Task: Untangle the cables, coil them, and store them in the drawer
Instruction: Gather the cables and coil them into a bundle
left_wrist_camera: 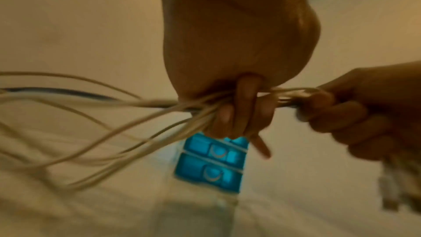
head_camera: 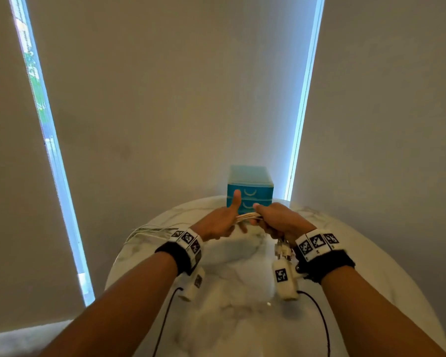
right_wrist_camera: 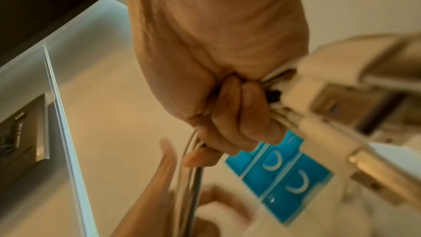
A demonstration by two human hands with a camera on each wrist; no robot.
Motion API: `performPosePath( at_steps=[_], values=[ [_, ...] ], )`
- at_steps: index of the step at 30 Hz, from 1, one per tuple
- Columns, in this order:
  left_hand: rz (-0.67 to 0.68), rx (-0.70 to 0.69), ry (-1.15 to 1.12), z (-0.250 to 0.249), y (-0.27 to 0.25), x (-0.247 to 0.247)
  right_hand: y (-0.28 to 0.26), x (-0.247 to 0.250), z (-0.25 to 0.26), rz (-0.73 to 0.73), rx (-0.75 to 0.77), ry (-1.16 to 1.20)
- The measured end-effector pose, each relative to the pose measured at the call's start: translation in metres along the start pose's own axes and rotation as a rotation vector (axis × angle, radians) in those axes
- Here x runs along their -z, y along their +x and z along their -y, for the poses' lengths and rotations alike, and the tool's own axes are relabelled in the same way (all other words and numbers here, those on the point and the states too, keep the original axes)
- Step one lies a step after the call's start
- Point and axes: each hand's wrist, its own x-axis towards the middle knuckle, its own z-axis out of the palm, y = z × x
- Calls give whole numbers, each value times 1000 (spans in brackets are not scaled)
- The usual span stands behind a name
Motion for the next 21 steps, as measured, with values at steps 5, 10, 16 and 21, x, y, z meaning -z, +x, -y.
performPosePath(
  at_steps=[5,10,16,21],
  values=[
    [26,39,174,25,6,23,-1,4,-11,-31,-22,-33],
    [-183,108,542,49,5,75,-8,4,-8,39,50,-136],
    [-516,60,661,43,12,78,-20,-38,-18,423,51,152],
    [-532,42,351,33,16,49,-21,-41,-19,271,270,972]
  ],
)
